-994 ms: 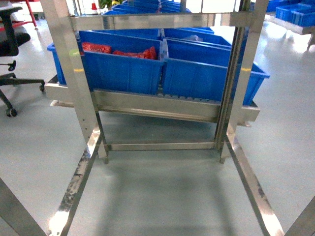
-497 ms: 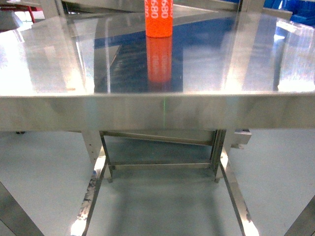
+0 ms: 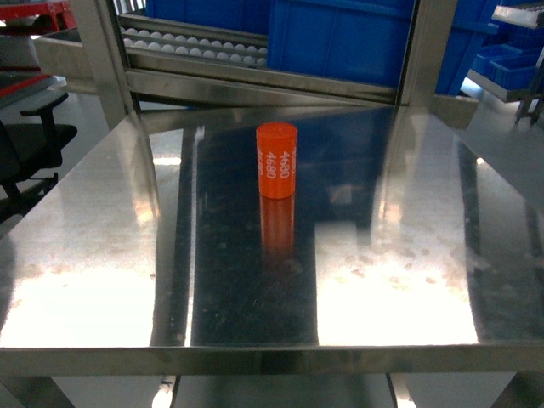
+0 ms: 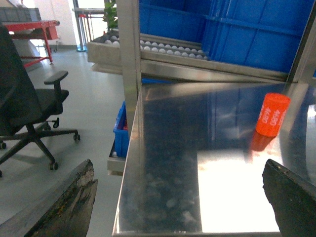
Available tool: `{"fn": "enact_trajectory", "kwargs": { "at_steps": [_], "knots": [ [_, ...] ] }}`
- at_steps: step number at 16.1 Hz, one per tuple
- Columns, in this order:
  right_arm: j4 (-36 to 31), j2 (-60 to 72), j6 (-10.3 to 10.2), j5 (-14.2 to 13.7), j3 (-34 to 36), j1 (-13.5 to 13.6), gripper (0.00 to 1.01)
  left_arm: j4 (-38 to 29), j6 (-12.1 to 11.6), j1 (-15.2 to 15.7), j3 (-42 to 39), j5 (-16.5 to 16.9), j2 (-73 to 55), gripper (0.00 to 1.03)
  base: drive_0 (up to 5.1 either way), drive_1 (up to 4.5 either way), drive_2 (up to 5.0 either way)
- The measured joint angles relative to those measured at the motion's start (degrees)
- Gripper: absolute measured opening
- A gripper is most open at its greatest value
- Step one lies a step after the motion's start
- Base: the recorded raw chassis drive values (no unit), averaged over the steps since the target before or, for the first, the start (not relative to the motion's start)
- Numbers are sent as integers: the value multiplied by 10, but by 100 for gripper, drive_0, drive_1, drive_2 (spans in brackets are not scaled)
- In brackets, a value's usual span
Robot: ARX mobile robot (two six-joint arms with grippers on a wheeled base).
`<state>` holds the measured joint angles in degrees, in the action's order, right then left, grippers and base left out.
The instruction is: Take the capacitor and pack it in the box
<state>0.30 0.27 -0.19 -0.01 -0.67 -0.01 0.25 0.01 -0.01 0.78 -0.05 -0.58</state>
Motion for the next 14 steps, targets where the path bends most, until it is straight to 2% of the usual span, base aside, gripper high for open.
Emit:
{"fn": "enact_trajectory", "kwargs": {
  "at_steps": [14],
  "knots": [
    [0,0,0,0,0,0,98,0,0,0,0,0,0,98,0,0,0]
  ]
}}
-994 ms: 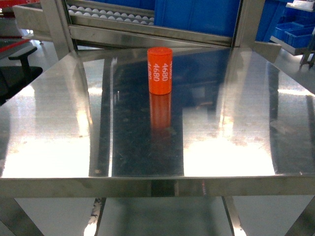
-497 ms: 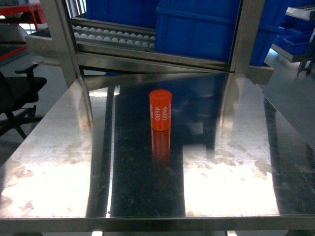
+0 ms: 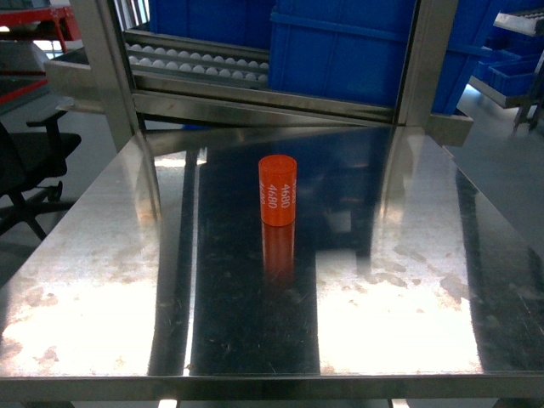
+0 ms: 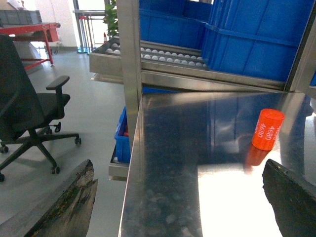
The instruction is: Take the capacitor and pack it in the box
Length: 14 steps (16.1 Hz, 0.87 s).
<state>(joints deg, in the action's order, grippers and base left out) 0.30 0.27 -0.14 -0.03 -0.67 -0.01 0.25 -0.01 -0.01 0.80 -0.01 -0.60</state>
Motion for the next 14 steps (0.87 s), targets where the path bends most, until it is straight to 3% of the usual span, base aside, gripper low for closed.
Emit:
{"fn": "enact_trajectory", "kwargs": {
  "at_steps": [10,12,14],
  "knots": [
    [0,0,0,0,0,0,98,4,0,-6,6,-3,-34,98,0,0,0],
    [0,0,0,0,0,0,98,-253,14,-40,36,-29,-328,98,0,0,0],
    [0,0,0,0,0,0,98,-408,29,-80,93,-34,-513,98,0,0,0]
  ]
}}
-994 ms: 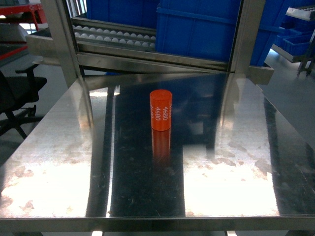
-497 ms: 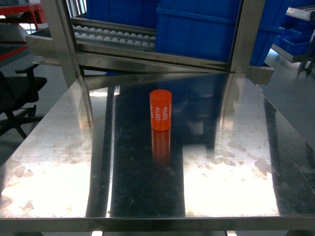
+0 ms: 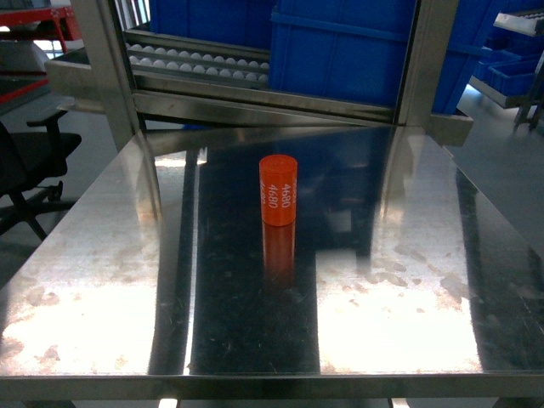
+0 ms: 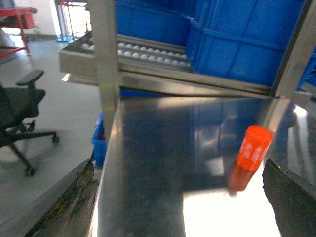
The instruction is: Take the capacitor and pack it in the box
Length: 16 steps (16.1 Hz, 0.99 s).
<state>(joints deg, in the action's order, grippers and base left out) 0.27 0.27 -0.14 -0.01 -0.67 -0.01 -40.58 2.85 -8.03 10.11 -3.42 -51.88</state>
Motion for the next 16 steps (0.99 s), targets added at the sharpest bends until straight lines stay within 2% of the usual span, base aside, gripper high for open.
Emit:
{"fn": "enact_trajectory", "kwargs": {
  "at_steps": [2,5,9,16],
  "knots": [
    [0,0,0,0,0,0,98,-99,5,-43,70,-6,-163,98,0,0,0],
    [0,0,0,0,0,0,98,-114,15,-97,174,-13,-366,98,0,0,0],
    [0,0,0,0,0,0,98,-105,15,-129,267,2,-496,98,0,0,0],
    [0,0,0,0,0,0,98,-70,12,-150,387,31,-629,98,0,0,0]
  ]
}}
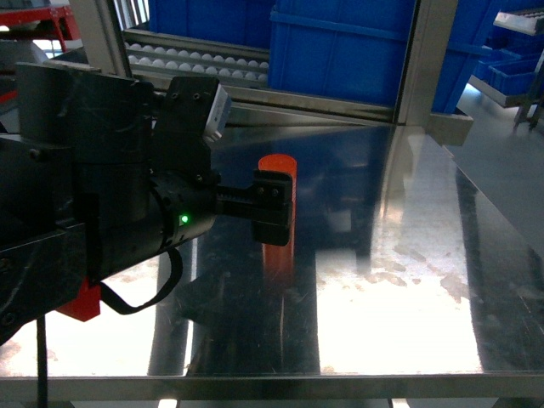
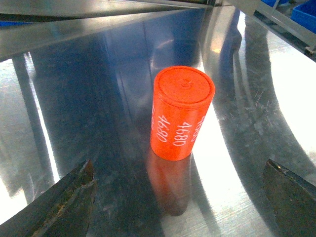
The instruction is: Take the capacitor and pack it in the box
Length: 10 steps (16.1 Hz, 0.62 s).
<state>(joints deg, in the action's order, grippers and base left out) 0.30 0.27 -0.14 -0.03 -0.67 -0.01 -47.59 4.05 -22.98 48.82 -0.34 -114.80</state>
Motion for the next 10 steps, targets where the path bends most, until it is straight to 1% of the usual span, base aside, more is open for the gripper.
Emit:
{"fn": "enact_trajectory", "kwargs": {
  "at_steps": [5,7,10],
  "knots": [
    [0,0,0,0,0,0,98,28,0,0,93,2,-91,98,0,0,0],
    [0,0,0,0,0,0,98,39,0,2,144,1,-131,98,0,0,0],
    [0,0,0,0,0,0,98,70,0,5,207,-2,-172,98,0,0,0]
  ]
}}
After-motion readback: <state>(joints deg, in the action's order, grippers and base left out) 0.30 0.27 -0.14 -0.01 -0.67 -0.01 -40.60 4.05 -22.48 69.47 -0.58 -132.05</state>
